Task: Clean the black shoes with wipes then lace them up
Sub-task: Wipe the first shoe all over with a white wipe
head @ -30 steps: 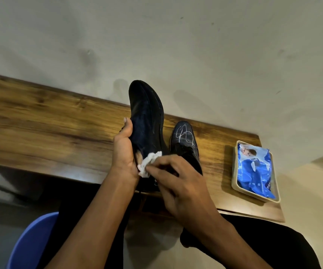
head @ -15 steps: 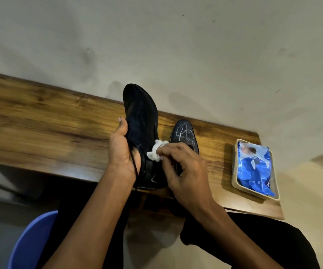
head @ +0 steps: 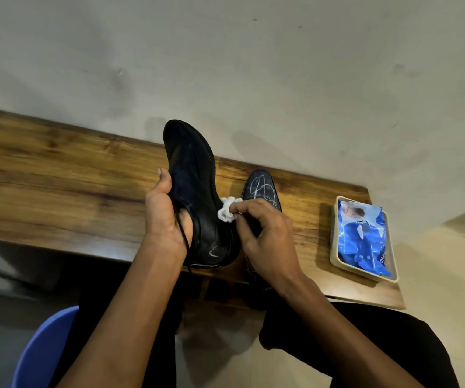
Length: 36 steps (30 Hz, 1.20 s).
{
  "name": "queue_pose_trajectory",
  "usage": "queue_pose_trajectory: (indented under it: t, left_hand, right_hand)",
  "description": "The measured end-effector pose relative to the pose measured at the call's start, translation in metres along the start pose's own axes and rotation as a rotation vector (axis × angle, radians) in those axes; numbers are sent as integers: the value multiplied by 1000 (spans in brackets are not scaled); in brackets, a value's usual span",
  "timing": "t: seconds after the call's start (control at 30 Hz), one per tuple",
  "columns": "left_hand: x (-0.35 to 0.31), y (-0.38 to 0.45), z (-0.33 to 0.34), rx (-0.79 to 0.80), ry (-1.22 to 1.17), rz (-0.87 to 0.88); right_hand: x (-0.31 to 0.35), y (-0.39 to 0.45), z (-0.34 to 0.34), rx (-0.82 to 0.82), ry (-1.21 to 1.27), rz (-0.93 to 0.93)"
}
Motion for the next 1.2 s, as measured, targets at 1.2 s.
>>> queue_pose_trajectory:
  t: [1.2]
  left_hand:
    - [50, 26, -23, -130, 34, -149]
  right_hand:
    - [-26, -37, 57, 141, 206, 345]
Point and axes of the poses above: each hand's wrist, its own y-axis towards the middle knuckle, its own z-axis out of the palm, x = y × z, the point moved 3 cm from there along y, towards the middle knuckle, and after that the axes turned 7 degrees about x, right-handed, at the moved point
